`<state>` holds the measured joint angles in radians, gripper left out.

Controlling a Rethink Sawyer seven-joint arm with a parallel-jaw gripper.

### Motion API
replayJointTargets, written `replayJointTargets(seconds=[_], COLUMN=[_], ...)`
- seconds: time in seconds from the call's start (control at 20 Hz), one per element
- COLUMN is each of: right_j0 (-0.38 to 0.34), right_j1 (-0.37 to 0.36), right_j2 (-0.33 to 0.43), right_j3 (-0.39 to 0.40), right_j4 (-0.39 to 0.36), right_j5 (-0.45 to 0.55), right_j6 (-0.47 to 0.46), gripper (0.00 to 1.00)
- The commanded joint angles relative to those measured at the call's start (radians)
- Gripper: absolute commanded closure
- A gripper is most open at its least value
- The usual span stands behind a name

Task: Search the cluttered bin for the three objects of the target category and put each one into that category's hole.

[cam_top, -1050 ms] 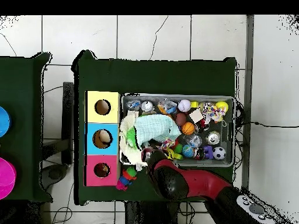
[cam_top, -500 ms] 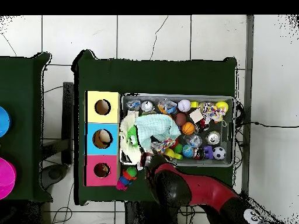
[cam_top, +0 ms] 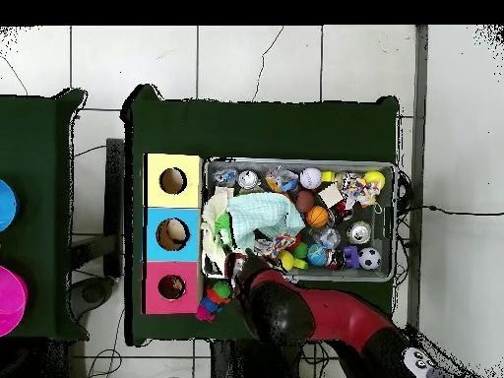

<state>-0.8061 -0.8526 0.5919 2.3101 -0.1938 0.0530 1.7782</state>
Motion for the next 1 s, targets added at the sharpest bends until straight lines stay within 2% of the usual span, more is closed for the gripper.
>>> replayJointTargets(seconds=[0.05, 0.35, 0.6, 0.8, 1.0], right_j0=[0.061, 0.112, 0.160, 0.165, 0.141], right_j1=[0.119, 0.233, 0.289, 0.335, 0.362], right_j2=[-0.037, -0.106, -0.187, -0.224, -0.222], right_j3=[-0.065, -0.122, -0.169, -0.198, -0.224], right_j4=[0.026, 0.001, -0.034, -0.065, -0.104], right_j5=[-0.002, -0.106, -0.171, -0.219, -0.229], right_j6=[0.151, 0.155, 0.125, 0.096, 0.071], gripper=[0.00, 0.00, 0.00, 0.00, 0.00])
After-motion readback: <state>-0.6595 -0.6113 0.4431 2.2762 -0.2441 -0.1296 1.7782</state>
